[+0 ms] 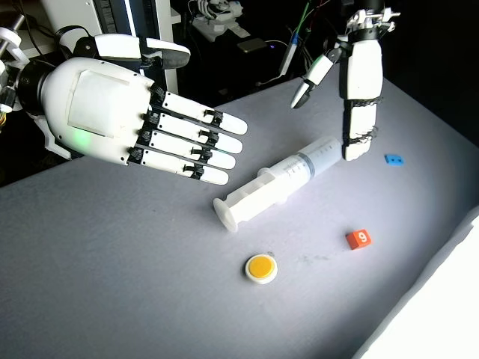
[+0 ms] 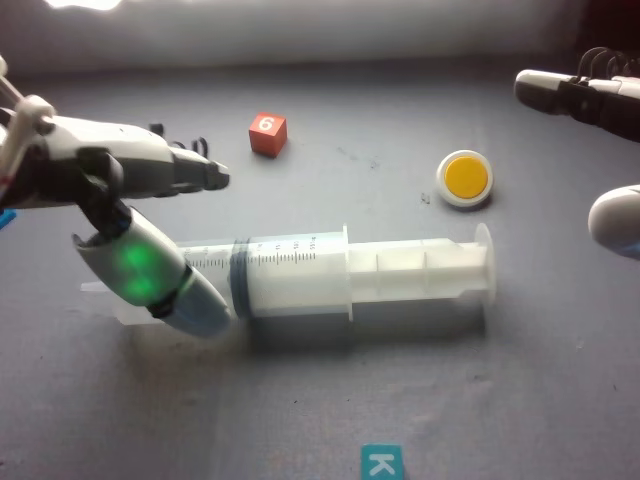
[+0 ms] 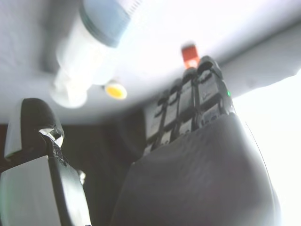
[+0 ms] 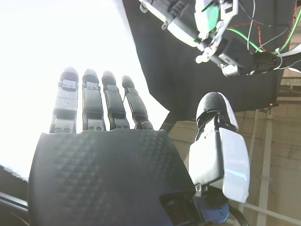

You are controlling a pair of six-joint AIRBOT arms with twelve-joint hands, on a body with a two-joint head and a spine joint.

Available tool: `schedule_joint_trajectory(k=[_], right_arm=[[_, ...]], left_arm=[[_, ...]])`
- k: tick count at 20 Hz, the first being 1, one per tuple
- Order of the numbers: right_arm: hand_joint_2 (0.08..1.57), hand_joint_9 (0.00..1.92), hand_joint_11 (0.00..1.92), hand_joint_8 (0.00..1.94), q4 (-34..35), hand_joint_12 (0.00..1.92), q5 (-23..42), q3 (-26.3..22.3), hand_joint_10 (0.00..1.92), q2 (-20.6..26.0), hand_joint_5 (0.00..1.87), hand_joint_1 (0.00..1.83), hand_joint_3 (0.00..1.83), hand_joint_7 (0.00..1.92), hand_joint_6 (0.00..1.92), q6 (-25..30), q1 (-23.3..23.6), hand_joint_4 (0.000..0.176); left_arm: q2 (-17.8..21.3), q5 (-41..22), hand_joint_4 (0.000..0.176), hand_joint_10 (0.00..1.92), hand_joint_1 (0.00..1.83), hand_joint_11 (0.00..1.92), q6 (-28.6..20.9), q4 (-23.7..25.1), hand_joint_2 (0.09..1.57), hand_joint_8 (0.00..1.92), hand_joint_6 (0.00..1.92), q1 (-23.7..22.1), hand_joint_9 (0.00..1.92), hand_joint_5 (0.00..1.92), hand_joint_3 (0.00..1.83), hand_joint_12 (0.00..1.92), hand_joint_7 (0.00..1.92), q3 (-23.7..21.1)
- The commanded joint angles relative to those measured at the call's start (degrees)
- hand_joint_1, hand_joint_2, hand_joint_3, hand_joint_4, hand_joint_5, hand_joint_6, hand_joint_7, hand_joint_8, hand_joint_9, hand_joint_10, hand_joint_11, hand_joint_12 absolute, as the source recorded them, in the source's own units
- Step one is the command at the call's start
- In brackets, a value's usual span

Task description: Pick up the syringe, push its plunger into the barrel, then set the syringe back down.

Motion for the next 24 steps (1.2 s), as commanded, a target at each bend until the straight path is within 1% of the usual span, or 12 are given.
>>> schedule_joint_trajectory(k=[1, 3, 4, 6, 8, 13, 16, 19, 20, 21, 24], right_arm=[[1.1, 0.0, 0.0, 0.0, 1.23, 0.0, 7.14, -0.27, 0.0, 0.22, 0.0, 0.0, 0.01, 0.0, 0.0, 0.15, 0.43, 0.0], [1.1, 0.0, 0.0, 0.0, 1.23, 0.0, 7.14, -0.27, 0.0, 0.21, 0.0, 0.0, 0.0, 0.0, 0.0, 0.15, 0.44, 0.0], [1.1, 0.0, 0.0, 0.0, 1.23, 0.0, 7.15, -0.28, 0.0, 0.21, 0.0, 0.0, 0.0, 0.0, 0.0, 0.15, 0.47, 0.0], [1.1, 0.0, 0.0, 0.0, 1.23, 0.0, 7.22, -0.29, 0.0, 0.21, 0.02, 0.0, 0.0, 0.0, 0.01, 0.15, 0.48, 0.0], [1.1, 0.0, 0.0, 0.0, 1.23, 0.0, 7.23, -0.31, 0.0, 0.21, 0.0, 0.0, 0.0, 0.0, 0.0, 0.15, 0.49, 0.0], [1.1, 0.0, 0.0, 0.0, 1.24, 0.0, 7.35, -0.4, 0.0, 0.21, 0.0, 0.0, 0.0, 0.0, 0.0, 0.15, 0.52, 0.0], [1.09, 0.0, 0.0, 0.0, 1.24, 0.0, 7.71, -0.44, 0.0, 0.21, 0.0, 0.0, 0.0, 0.0, 0.0, 0.15, 0.52, 0.0], [1.09, 0.0, 0.0, 0.0, 1.24, 0.0, 7.72, -0.44, 0.0, 0.21, 0.01, 0.0, 0.0, 0.0, 0.0, 0.15, 0.52, 0.0], [1.09, 0.0, 0.0, 0.0, 1.24, 0.0, 7.74, -0.44, 0.0, 0.21, 0.01, 0.0, 0.0, 0.0, 0.0, 0.15, 0.52, 0.0], [1.11, 0.0, 0.0, 0.0, 1.24, 0.0, 7.78, -0.44, 0.0, 0.21, 0.0, 0.0, 0.0, 0.0, 0.0, 0.15, 0.52, 0.0], [1.1, 0.0, 0.0, 0.0, 1.24, 0.0, 7.8, -0.44, 0.0, 0.21, 0.0, 0.0, 0.0, 0.0, 0.0, 0.15, 0.52, 0.0]], left_arm=[[-0.56, -4.81, 0.0, 0.0, 0.89, 0.0, 0.05, 2.28, 0.93, 0.0, 0.0, 0.1, 0.0, 0.0, 0.0, 0.0, 0.0, -0.05], [-1.6, -5.58, 0.0, 0.0, 0.88, 0.0, 0.05, 3.15, 0.91, 0.0, 0.0, 1.74, 0.0, 0.0, 0.0, 0.0, 0.0, 0.44], [-2.24, -5.89, 0.0, 0.0, 0.94, 0.0, 0.06, 3.4, 0.9, 0.0, 0.0, 2.83, 0.0, 0.0, 0.0, 0.0, 0.0, 1.05], [-3.4, -6.81, 0.0, 0.0, 0.98, 0.0, 0.06, 4.24, 0.92, 0.0, 0.0, 4.35, 0.0, 0.0, 0.0, 0.0, 0.0, 2.05], [-4.5, -7.13, 0.0, 0.0, 1.01, 0.0, 0.06, 4.23, 0.9, 0.0, 0.0, 5.11, 0.0, 0.0, 0.0, 0.0, 0.0, 2.94], [-7.56, -8.11, 0.0, 0.0, 1.0, 0.02, 0.07, 4.21, 0.91, 0.0, 0.0, 7.04, 0.0, 0.0, 0.0, 0.02, 0.0, 5.72], [-9.24, -8.1, 0.0, 0.0, 1.07, 0.0, 0.08, 3.64, 0.92, 0.0, 0.0, 7.97, 0.0, 0.0, 0.0, 0.0, 0.0, 7.55], [-10.64, -8.1, 0.0, 0.0, 1.03, 0.0, 0.08, 3.46, 0.95, 0.0, 0.0, 8.81, 0.0, 0.0, 0.01, 0.0, 0.0, 8.68], [-11.01, -8.1, 0.0, 0.0, 1.03, 0.0, 0.08, 3.37, 0.95, 0.0, 0.0, 8.99, 0.0, 0.0, 0.01, 0.0, 0.0, 8.96], [-12.27, -8.44, 0.0, 0.0, 1.06, 0.0, 0.08, 2.77, 0.95, 0.0, 0.0, 9.88, 0.0, 0.0, 0.01, 0.0, 0.0, 10.02], [-13.89, -8.81, 0.0, 0.0, 1.03, 0.0, 0.08, 2.75, 0.95, 0.0, 0.0, 10.79, 0.0, 0.0, 0.01, 0.0, 0.0, 11.62]])
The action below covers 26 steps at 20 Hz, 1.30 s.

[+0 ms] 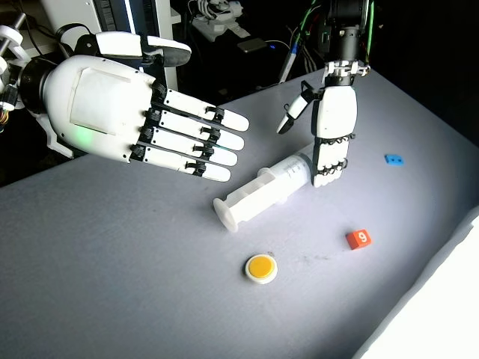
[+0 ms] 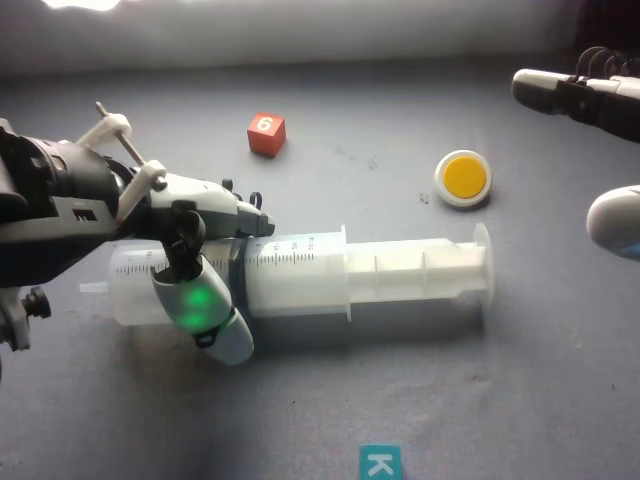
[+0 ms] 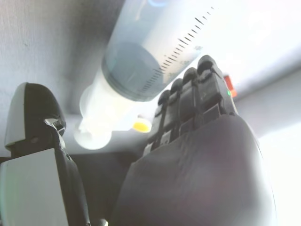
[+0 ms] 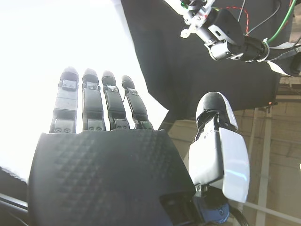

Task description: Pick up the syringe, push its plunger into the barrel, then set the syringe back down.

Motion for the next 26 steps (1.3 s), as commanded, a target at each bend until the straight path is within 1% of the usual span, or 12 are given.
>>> schedule_joint_trajectory(k=[1, 8, 13, 15, 16, 17, 18, 19, 20, 21, 24, 26], right_arm=[[1.1, 0.02, 0.02, 0.01, 1.24, 0.01, 7.41, -0.14, 0.01, 0.21, 0.04, 0.0, 0.0, 0.03, 0.01, 0.18, 0.52, 0.0], [1.12, 0.0, 0.0, 0.0, 1.24, 0.0, 7.41, -0.18, 0.0, 0.2, 0.02, 0.0, 0.01, 0.01, 0.01, 0.18, 0.6, 0.0], [1.11, 0.0, 0.0, 0.0, 1.24, 0.0, 7.44, -0.18, 0.0, 0.2, 0.01, 0.0, 0.0, 0.0, 0.0, 0.18, 0.62, 0.0], [1.12, 0.0, 0.0, 0.0, 1.26, 0.0, 7.46, -0.18, 0.0, 0.2, 0.02, 0.0, 0.0, 0.0, 0.01, 0.18, 0.62, 0.0], [1.12, 0.0, 0.0, 0.0, 1.26, 0.0, 7.47, -0.18, 0.0, 0.21, 0.02, 0.0, 0.0, 0.0, 0.01, 0.18, 0.62, 0.0], [1.12, 0.0, 0.0, 0.0, 1.26, 0.0, 7.47, -0.19, 0.0, 0.2, 0.0, 0.0, 0.0, 0.0, 0.0, 0.18, 0.63, 0.0], [1.12, 0.0, 0.0, 0.0, 1.26, 0.0, 7.47, -0.21, 0.0, 0.2, 0.03, 0.0, 0.0, 0.0, 0.01, 0.18, 0.63, 0.0], [1.12, 0.0, 0.0, 0.0, 1.26, 0.0, 7.47, -0.22, 0.0, 0.2, 0.04, 0.0, 0.0, 0.0, 0.01, 0.18, 0.64, 0.0], [1.11, 0.0, 0.0, 0.0, 1.26, 0.0, 7.47, -0.22, 0.0, 0.2, 0.03, 0.0, 0.0, 0.0, 0.01, 0.18, 0.7, 0.0], [1.11, 0.0, 0.0, 0.0, 1.26, 0.0, 7.47, -0.26, 0.0, 0.19, 0.03, 0.0, 0.0, 0.0, 0.01, 0.18, 0.76, 0.0], [1.11, 0.0, 0.0, 0.0, 1.26, 0.0, 7.47, -0.32, 0.0, 0.19, 0.01, 0.0, 0.0, 0.0, 0.0, 0.18, 0.76, 0.0], [1.12, 0.0, 0.0, 0.0, 1.26, 0.0, 7.47, -0.33, 0.0, 0.19, 0.02, 0.0, 0.0, 0.0, 0.0, 0.18, 0.76, 0.0]], left_arm=[[-0.55, -3.09, 0.0, 0.0, 1.0, 0.0, 0.08, 1.25, 0.97, 0.0, 0.0, -0.07, 0.0, 0.0, 0.02, 0.0, 0.0, 0.43], [-4.73, -5.26, 0.0, 0.0, 0.98, 0.01, 0.08, -0.1, 0.97, 0.0, 0.0, 2.26, 0.0, 0.0, 0.01, 0.01, 0.0, 5.38], [-6.3, -5.82, 0.0, 0.0, 0.99, 0.02, 0.08, -1.14, 1.0, 0.0, 0.01, 3.02, 0.0, 0.02, 0.02, 0.02, 0.01, 6.1], [-6.96, -6.29, 0.0, 0.02, 1.01, 0.0, 0.08, -1.77, 1.04, 0.02, 0.02, 3.37, 0.13, 0.14, 0.0, 0.51, 0.17, 6.71], [-7.32, -6.48, 0.0, 0.08, 1.01, 0.0, 0.08, -2.34, 1.08, 0.04, 0.04, 3.37, 0.31, 0.24, 0.0, 0.95, 0.31, 7.28], [-7.58, -6.6, 0.0, 0.16, 1.01, 0.0, 0.09, -2.23, 1.12, 0.09, 0.08, 3.51, 0.5, 0.38, 0.01, 1.28, 0.5, 7.69], [-7.77, -6.76, 0.0, 0.22, 1.06, 0.12, 0.09, -2.23, 1.1, 0.09, 0.09, 3.61, 0.66, 0.54, 0.0, 1.36, 0.69, 7.99], [-7.89, -6.92, 0.0, 0.47, 1.22, 0.32, 0.09, -2.23, 1.14, 0.8, 0.93, 3.77, 0.9, 0.72, 0.0, 1.45, 1.0, 8.3], [-7.96, -6.95, 0.0, 1.15, 1.34, 0.46, 0.09, -2.24, 1.13, 1.02, 0.94, 3.88, 0.82, 0.85, 0.01, 1.5, 1.03, 8.52], [-8.03, -7.12, 0.0, 1.31, 1.36, 0.48, 0.09, -2.24, 1.14, 1.17, 0.94, 4.0, 0.79, 0.88, 0.0, 1.54, 0.98, 8.74], [-8.17, -7.36, 0.0, 1.27, 1.37, 0.47, 0.09, -2.24, 1.13, 1.04, 1.05, 4.08, 0.8, 0.93, 0.0, 1.51, 1.01, 8.93], [-7.68, -7.4, 0.0, 1.21, 1.37, 0.48, 0.09, -2.23, 1.11, 0.96, 1.02, 3.93, 0.83, 0.96, 0.0, 1.47, 1.06, 8.49]])
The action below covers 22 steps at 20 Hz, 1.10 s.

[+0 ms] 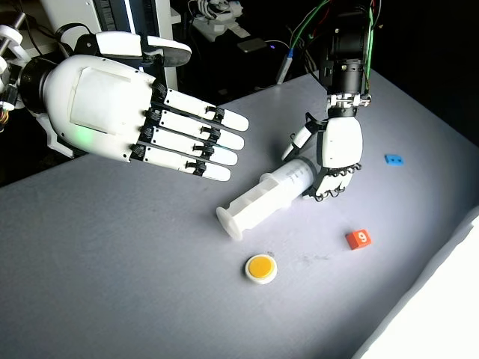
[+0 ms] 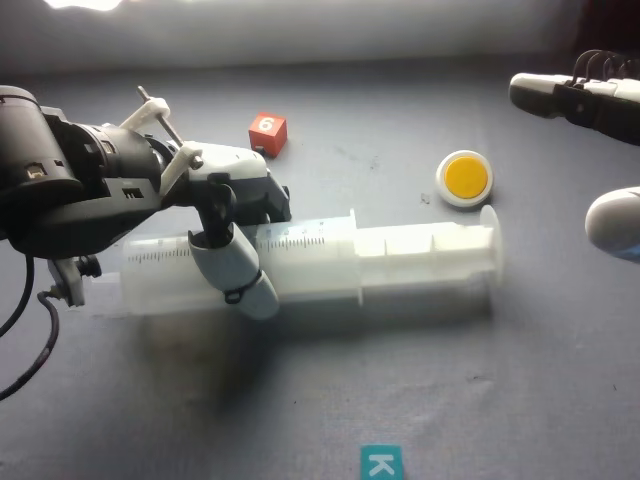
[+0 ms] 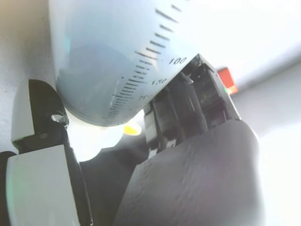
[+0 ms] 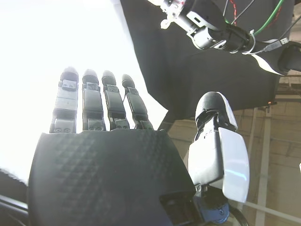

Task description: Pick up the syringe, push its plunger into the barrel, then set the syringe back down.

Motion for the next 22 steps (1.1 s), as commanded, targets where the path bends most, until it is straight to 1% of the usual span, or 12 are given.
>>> schedule_joint_trajectory(k=[1, 3, 4, 5, 7, 11, 13, 16, 17, 19, 20, 22], right_arm=[[1.12, 0.0, 0.0, 0.0, 1.24, 0.0, 7.43, -0.16, 0.0, 0.19, 0.03, 0.0, 0.0, 0.0, 0.01, 0.18, 0.75, 0.0], [1.11, 0.0, 0.0, 0.0, 1.24, 0.0, 7.43, -0.16, 0.0, 0.19, 0.02, 0.0, 0.0, 0.0, 0.0, 0.18, 0.77, 0.0], [1.12, 0.0, 0.0, 0.0, 1.24, 0.0, 7.43, -0.17, 0.0, 0.19, 0.0, 0.0, 0.0, 0.0, 0.0, 0.18, 0.78, 0.0], [1.12, 0.0, 0.0, 0.0, 1.24, 0.0, 7.45, -0.18, 0.0, 0.19, 0.0, 0.0, 0.0, 0.0, 0.0, 0.18, 0.78, 0.0], [1.13, 0.0, 0.0, 0.0, 1.33, 0.0, 7.82, -0.18, 0.0, 0.18, 0.0, 0.0, 0.01, 0.0, 0.0, 0.17, 0.79, 0.0], [1.12, 0.0, 0.0, 0.0, 4.85, 0.0, 8.59, -0.5, 0.0, 0.08, 0.0, 0.0, 0.0, 0.0, 0.0, -0.18, 1.33, 0.0], [1.12, 0.0, 0.0, 0.0, 6.5, 0.0, 8.08, -0.52, 0.0, 0.07, 0.0, 0.0, 0.0, 0.0, 0.0, -4.09, 1.5, 0.0], [1.12, 0.0, 0.0, 0.0, 8.93, 0.0, 8.08, -0.6, 0.0, -0.6, 0.0, 0.0, 0.0, 0.0, 0.0, -4.22, 1.94, 0.0], [1.11, 0.0, 0.0, 0.0, 10.56, 0.0, 8.08, -0.6, 0.0, -1.02, 0.0, 0.0, 0.0, 0.0, 0.0, -3.31, 2.46, 0.0], [1.11, 0.0, 0.0, 0.0, 14.4, 0.0, 8.04, -0.62, 0.0, -2.1, 0.0, 0.0, 0.0, 0.0, 0.0, -0.8, 3.26, 0.0], [1.12, 0.0, 0.0, 0.0, 16.09, 0.0, 8.04, -0.72, 0.0, -2.62, 0.0, 0.0, 0.0, 0.0, 0.0, -0.68, 3.59, 0.0], [1.1, 0.0, 0.0, 0.0, 23.76, 0.0, 8.04, -1.46, 0.0, -4.45, 0.0, 0.0, 0.0, 0.0, 0.0, -1.6, 4.78, 0.0]], left_arm=[[-0.08, 0.49, 0.0, 1.19, 1.37, 0.51, -0.83, -2.24, 1.11, 0.99, 1.0, 0.6, 0.84, 0.96, 0.0, 1.44, 1.04, -0.73], [1.0, 0.49, 0.0, 1.23, 1.37, 0.52, -0.83, -2.24, 1.12, 1.1, 0.92, -0.01, 0.84, 0.95, 0.0, 1.4, 1.01, -1.46], [1.75, 0.49, 0.0, 1.21, 1.38, 0.54, -0.83, -2.58, 1.11, 1.09, 0.9, -0.48, 0.85, 0.96, 0.0, 1.39, 1.02, -1.96], [2.55, 0.5, 0.0, 1.25, 1.38, 0.52, -0.83, -3.26, 1.12, 1.08, 0.9, -1.06, 0.84, 0.95, 0.0, 1.41, 1.02, -2.54], [4.46, 0.5, 0.0, 1.31, 1.37, 0.46, -0.83, -3.79, 1.13, 1.18, 0.91, -2.59, 0.8, 0.92, 0.0, 1.45, 0.98, -3.91], [8.15, 0.78, 0.0, 1.32, 1.37, 0.45, -0.84, -6.21, 1.14, 1.23, 0.92, -5.9, 0.79, 0.91, 0.0, 1.47, 0.95, -6.67], [9.72, 1.12, 0.0, 1.29, 1.37, 0.46, -0.84, -7.36, 1.14, 1.2, 0.92, -7.65, 0.8, 0.92, 0.0, 1.43, 0.97, -8.0], [11.7, 1.6, 0.0, 1.29, 1.37, 0.47, -0.85, -8.54, 1.14, 1.19, 0.91, -9.93, 0.81, 0.91, 0.0, 1.42, 0.97, -9.84], [12.2, 1.92, 0.0, 1.32, 1.37, 0.43, -0.85, -9.07, 1.14, 1.2, 0.97, -10.83, 0.78, 0.89, 0.0, 1.46, 0.96, -10.26], [13.29, 1.96, 0.0, 1.31, 1.37, 0.45, -0.86, -10.84, 1.14, 1.2, 0.92, -12.64, 0.79, 0.91, 0.0, 1.46, 0.96, -11.13], [13.75, 1.49, 0.0, 1.29, 1.37, 0.45, -0.87, -10.93, 1.13, 1.12, 0.95, -13.32, 0.81, 0.93, 0.0, 1.46, 0.98, -11.52], [14.61, 1.19, 0.0, 1.26, 1.37, 0.47, -0.88, -12.81, 1.12, 1.15, 0.9, -15.05, 0.83, 0.94, 0.0, 1.44, 0.99, -11.95]])
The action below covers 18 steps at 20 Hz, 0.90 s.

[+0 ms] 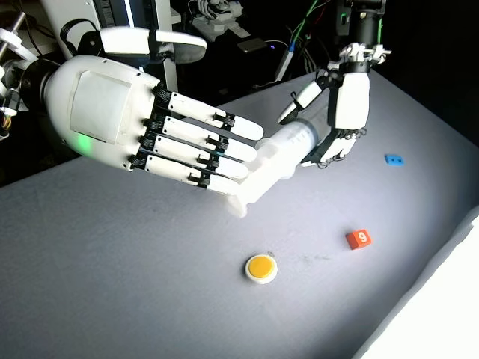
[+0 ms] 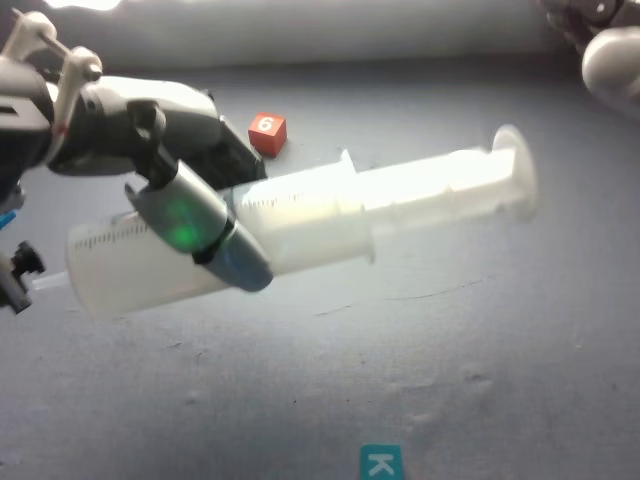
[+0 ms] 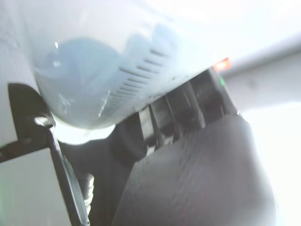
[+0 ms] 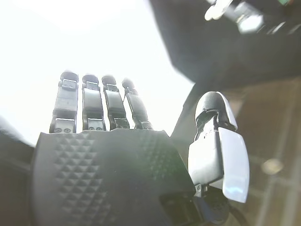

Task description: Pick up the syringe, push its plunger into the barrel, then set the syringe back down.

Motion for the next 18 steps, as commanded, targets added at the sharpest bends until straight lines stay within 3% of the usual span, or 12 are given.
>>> schedule_joint_trajectory(k=[1, 4, 12, 16, 18], right_arm=[[1.12, 0.0, 0.0, 0.0, 2.88, 0.0, 7.71, -0.24, 0.0, -0.72, 0.0, 0.0, 0.0, 0.0, 0.0, -0.75, 1.14, 0.0], [1.12, 0.0, 0.0, 0.0, 9.32, 0.0, 11.53, -0.72, 0.0, -4.18, 0.0, 0.0, 0.0, 0.0, 0.0, -2.49, 1.44, 0.0], [1.12, 0.0, 0.0, 0.0, 20.2, 0.0, 8.2, -3.25, 0.0, -6.32, 0.0, 0.0, 0.0, 0.0, 0.0, -6.91, 4.5, 0.0], [1.12, 0.0, 0.0, 0.0, 20.92, 0.0, 8.77, -4.18, 0.0, -8.08, 0.0, 0.0, 0.0, 0.0, 0.0, -8.95, 4.59, 0.0], [1.11, 0.0, 0.0, 0.0, 20.95, 0.0, 8.86, -4.37, 0.0, -8.79, 0.0, 0.0, 0.0, 0.0, 0.0, -9.24, 4.82, 0.0]], left_arm=[[0.39, -5.48, 0.0, 1.28, 1.37, 0.46, -0.77, -0.93, 1.13, 1.16, 0.92, -1.49, 0.81, 0.93, 0.0, 1.46, 0.98, -0.25], [0.61, -5.93, 0.0, 1.29, 1.37, 0.45, -0.79, -2.28, 1.14, 1.16, 0.97, -3.36, 0.8, 0.91, 0.0, 1.44, 0.97, -0.16], [0.63, -6.3, 0.0, 1.28, 1.37, 0.45, -0.84, -4.61, 1.13, 1.15, 0.92, -6.73, 0.81, 0.93, 0.0, 1.43, 0.99, -1.2], [0.53, -6.4, 0.0, 1.3, 1.37, 0.42, -0.84, -5.05, 1.13, 1.08, 0.97, -7.25, 0.82, 0.91, 0.0, 1.48, 1.0, -1.34], [0.52, -6.39, 0.0, 1.31, 1.37, 0.45, -0.84, -5.04, 1.13, 1.1, 0.91, -7.28, 0.83, 0.92, 0.0, 1.46, 1.0, -1.39]])
